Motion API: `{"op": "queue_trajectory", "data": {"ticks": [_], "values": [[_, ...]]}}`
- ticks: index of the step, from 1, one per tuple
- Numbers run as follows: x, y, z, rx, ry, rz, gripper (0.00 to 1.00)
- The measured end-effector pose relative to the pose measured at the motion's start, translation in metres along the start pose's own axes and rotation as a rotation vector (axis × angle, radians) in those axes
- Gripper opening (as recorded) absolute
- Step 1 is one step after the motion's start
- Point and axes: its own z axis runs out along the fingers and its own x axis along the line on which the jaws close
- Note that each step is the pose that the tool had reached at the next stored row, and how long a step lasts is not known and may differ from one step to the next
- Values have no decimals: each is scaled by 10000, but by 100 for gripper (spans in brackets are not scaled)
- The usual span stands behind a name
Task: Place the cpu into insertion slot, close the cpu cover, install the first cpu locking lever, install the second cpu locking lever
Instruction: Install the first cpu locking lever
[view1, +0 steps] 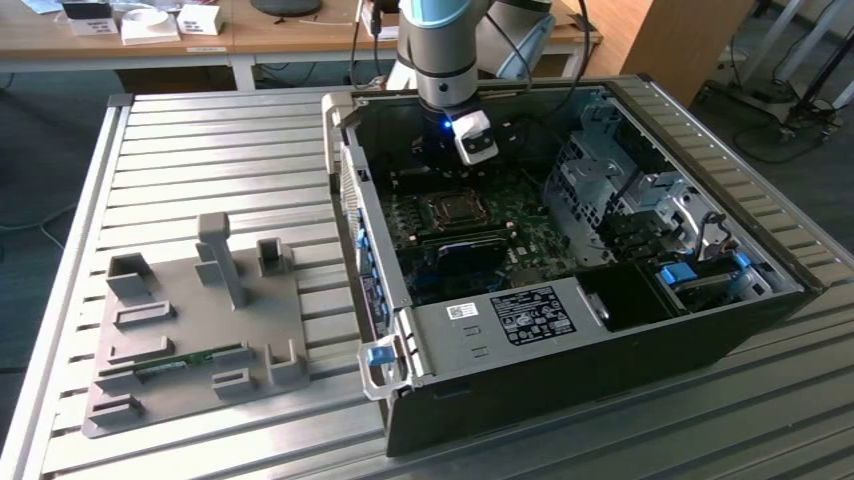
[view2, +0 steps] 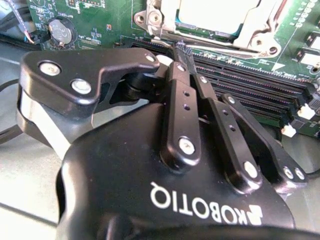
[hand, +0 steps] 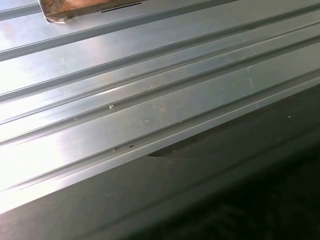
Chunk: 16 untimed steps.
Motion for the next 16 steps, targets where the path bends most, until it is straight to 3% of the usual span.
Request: {"op": "queue_trajectory", "data": {"ticks": [16], "values": [[-16,5,3,3,1,0,11]]}}
